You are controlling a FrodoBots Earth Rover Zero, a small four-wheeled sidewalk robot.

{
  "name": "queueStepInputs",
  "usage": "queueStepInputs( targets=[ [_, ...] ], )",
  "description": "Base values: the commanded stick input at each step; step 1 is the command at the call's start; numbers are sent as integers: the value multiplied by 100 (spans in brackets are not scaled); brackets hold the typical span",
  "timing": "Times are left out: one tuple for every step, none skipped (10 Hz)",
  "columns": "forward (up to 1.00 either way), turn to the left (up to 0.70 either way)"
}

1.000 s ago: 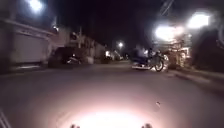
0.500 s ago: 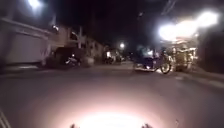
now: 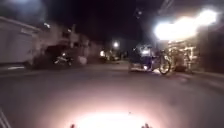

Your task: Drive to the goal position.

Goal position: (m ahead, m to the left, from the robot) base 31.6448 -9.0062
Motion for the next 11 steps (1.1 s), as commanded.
queueStepInputs(
  targets=[
    [100,0],
    [100,0],
    [100,0],
    [100,0],
    [100,0],
    [100,0],
    [100,0],
    [100,0],
    [100,0],
    [100,0],
    [100,0]
  ],
)
